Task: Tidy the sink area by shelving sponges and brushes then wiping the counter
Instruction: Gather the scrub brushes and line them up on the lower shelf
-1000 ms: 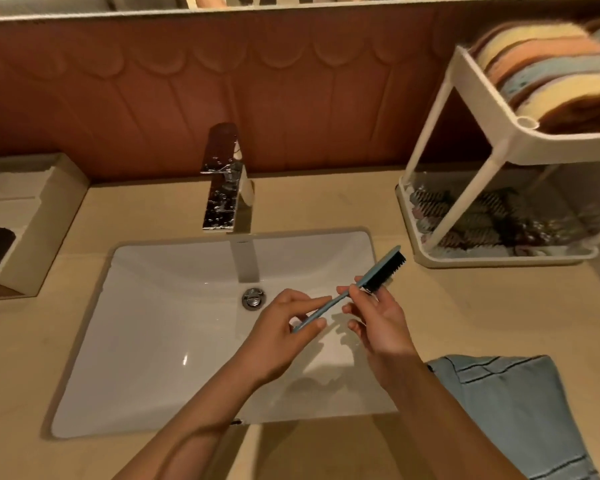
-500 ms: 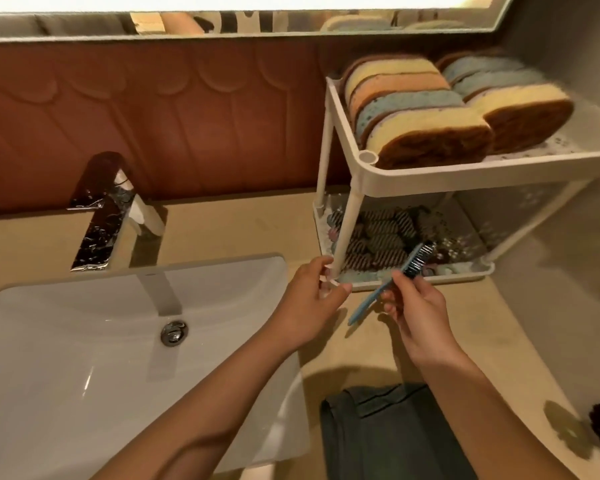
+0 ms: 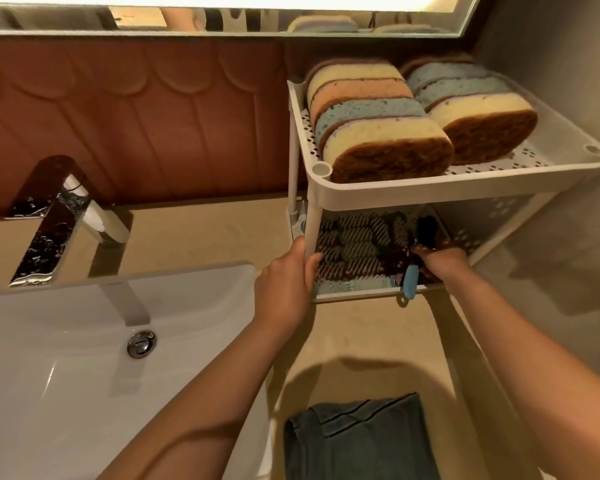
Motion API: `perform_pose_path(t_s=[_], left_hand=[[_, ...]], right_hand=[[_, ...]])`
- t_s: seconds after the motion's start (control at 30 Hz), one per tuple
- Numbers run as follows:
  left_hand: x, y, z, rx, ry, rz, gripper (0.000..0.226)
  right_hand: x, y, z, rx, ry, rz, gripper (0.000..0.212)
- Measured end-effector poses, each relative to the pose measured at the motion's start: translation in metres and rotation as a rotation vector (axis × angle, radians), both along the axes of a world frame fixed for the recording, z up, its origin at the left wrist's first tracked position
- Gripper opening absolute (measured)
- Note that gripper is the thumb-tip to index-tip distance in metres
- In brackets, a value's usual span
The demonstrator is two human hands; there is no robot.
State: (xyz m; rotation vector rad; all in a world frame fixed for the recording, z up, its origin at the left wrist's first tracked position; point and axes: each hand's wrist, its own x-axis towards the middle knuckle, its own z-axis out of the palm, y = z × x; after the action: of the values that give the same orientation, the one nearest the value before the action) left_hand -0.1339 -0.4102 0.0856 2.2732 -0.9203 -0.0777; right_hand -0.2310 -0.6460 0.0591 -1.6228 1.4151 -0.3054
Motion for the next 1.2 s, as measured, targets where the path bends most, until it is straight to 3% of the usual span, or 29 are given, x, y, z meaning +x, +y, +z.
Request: perform_pose_path(t_s=[0.2,0.6,0.8,0.97,1.03,1.1,1.2], left_hand=[[0.002,0.0,-0.001,0.028,-0.009,-0.004,0.031],[0.003,0.0,-0.001,0.031,-0.016,0.005,0.03],[0.005,-0.001,-0.002,0.026,-0.026,-0.005,0.03],[0.004,0.0,-0.001,0.003,-0.029,-0.007,0.027],[0.007,0.0,0.0,-0.028,0.078,-0.041,0.024],[0.01,0.003,0.004,-0.105,0.382,-0.098,0.025],[0.005,0.02,0.01,-0.1,0.741,-0.122,0.052]], right_hand=[[0.004,-0.014,-0.006,-0.081,0.161,0.137,0.049],[0.019,-0.025,-0.014,-0.139,0.193,0.196,0.058],[0.013,-0.016,-0.021,-0.272,0.242,0.208,0.052],[0.006,0.002,-0.014,-0.439,0.136,0.193,0.044],[0.0,0.016,-0.008,-0.427,0.045,0.194,0.042],[-0.009,0.038,0.002,-0.374,-0.041,0.214,0.035],[-0.029,0.077,0.013,-0.319,-0.107,0.337,0.023]])
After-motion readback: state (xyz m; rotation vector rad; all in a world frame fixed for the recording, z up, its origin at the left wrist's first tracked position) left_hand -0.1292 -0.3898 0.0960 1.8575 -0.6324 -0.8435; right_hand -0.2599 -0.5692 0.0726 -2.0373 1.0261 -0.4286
